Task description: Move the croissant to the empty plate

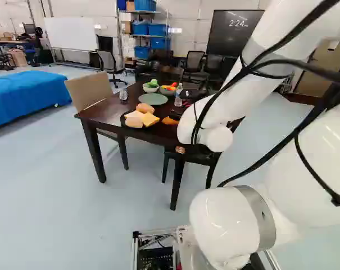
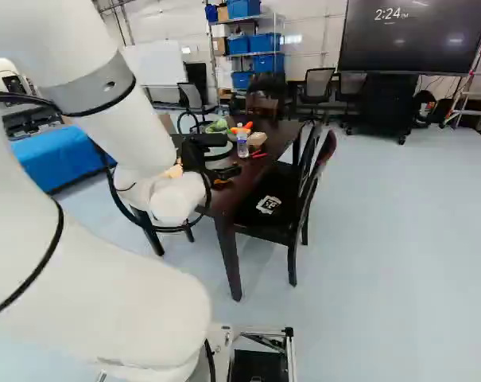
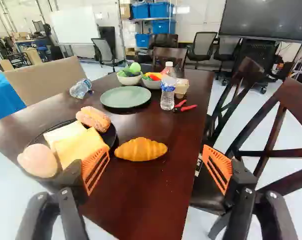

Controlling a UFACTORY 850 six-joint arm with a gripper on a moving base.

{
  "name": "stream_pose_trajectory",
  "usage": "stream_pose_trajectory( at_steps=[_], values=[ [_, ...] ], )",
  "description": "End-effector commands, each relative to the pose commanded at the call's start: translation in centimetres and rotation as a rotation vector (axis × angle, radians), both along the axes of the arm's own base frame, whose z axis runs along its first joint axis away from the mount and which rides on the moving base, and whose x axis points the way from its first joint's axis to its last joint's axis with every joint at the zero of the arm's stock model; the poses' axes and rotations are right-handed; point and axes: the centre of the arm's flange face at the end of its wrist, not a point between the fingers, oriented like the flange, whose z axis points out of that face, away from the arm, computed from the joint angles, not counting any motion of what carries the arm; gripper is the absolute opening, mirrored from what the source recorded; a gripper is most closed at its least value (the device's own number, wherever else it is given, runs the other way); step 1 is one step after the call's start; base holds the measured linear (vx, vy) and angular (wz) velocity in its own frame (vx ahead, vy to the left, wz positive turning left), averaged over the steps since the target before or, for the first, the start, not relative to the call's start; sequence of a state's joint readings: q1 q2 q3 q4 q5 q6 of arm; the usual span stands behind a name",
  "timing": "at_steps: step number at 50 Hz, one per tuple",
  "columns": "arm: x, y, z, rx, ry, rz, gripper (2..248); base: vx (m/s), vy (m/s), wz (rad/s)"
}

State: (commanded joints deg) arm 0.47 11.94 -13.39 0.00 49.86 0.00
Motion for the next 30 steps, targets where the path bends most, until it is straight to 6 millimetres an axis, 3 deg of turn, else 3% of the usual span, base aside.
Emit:
stream_pose_trajectory(
  at_steps=[30],
  values=[
    [5.4,0.5,2.0,-0.001,0.096,0.012,247,0.000,0.000,0.000]
  ],
)
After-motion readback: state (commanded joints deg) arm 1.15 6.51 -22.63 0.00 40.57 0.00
